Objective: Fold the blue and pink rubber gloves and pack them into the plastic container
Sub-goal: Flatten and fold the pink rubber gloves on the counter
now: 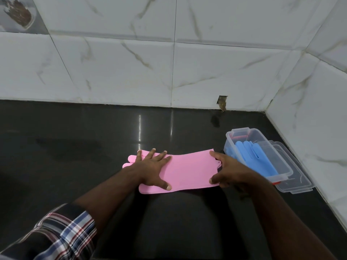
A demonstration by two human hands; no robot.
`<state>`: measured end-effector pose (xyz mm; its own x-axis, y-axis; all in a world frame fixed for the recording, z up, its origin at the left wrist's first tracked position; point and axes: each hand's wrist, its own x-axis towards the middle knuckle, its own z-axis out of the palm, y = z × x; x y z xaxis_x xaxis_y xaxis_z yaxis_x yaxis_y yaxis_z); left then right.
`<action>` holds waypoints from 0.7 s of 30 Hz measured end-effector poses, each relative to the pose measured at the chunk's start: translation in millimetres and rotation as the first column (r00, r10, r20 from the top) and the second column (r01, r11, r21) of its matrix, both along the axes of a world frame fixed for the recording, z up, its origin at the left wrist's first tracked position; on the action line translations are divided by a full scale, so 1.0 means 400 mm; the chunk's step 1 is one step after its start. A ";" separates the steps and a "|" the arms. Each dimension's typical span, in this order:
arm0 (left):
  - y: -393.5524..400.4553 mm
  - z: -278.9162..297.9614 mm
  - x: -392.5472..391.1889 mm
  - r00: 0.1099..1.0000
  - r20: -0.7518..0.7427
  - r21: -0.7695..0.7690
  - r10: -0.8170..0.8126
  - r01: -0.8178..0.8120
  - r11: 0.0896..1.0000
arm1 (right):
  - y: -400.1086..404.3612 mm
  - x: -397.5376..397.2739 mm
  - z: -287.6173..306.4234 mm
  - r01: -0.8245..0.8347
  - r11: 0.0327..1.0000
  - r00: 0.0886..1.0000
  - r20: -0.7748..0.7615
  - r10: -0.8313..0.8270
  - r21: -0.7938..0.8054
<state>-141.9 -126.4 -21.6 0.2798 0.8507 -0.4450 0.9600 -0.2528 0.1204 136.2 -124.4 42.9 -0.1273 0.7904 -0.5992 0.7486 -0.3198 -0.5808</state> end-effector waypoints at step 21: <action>-0.012 0.027 -0.008 0.998 -0.037 -0.014 -0.044 0.043 0.999 | -0.053 -0.296 0.156 -0.131 0.960 0.867 -0.441 0.232 0.247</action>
<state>-145.0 -131.4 -10.9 0.2994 0.8318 -0.4675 0.9520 -0.2932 0.0881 17.9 -145.5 105.1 -0.5019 0.8233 -0.2650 0.4112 -0.0424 -0.9105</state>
